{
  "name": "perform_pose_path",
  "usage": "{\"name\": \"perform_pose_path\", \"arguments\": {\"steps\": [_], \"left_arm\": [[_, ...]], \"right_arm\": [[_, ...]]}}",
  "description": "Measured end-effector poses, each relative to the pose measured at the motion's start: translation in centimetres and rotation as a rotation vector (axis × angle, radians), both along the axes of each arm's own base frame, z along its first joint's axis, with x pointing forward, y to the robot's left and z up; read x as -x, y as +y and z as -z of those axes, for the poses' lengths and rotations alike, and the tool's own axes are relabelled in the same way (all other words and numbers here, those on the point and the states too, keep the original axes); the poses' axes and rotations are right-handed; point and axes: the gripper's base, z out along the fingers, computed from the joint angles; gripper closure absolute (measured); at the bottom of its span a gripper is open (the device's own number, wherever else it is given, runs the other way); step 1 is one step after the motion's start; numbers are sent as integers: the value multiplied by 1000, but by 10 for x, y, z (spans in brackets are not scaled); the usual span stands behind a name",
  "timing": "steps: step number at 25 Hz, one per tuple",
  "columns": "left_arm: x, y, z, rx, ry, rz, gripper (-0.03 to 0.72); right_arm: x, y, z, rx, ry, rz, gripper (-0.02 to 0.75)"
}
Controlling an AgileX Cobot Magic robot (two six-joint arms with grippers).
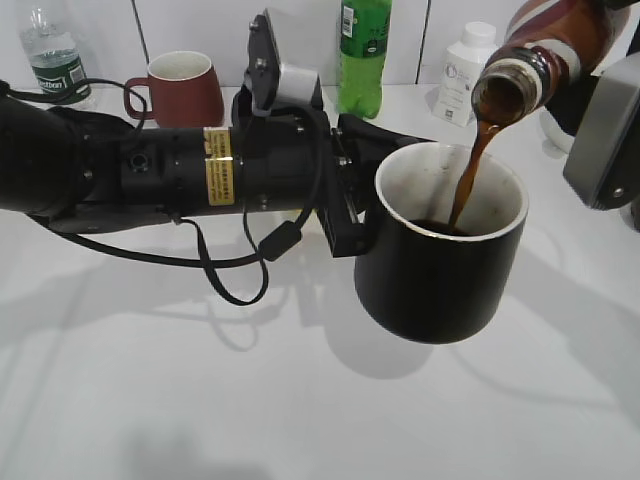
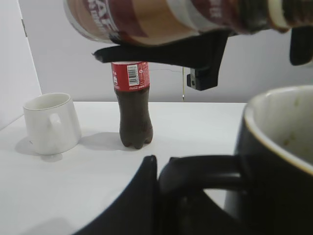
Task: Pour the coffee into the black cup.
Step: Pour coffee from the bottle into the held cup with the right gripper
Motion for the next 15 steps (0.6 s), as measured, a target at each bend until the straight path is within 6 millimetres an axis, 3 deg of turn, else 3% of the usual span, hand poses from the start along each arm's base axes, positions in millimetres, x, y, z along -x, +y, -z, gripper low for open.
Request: {"name": "perform_pose_path", "arguments": {"steps": [15], "left_arm": [[0,0,0,0,1,0,655]], "right_arm": [[0,0,0,29,-25,1,211]]}}
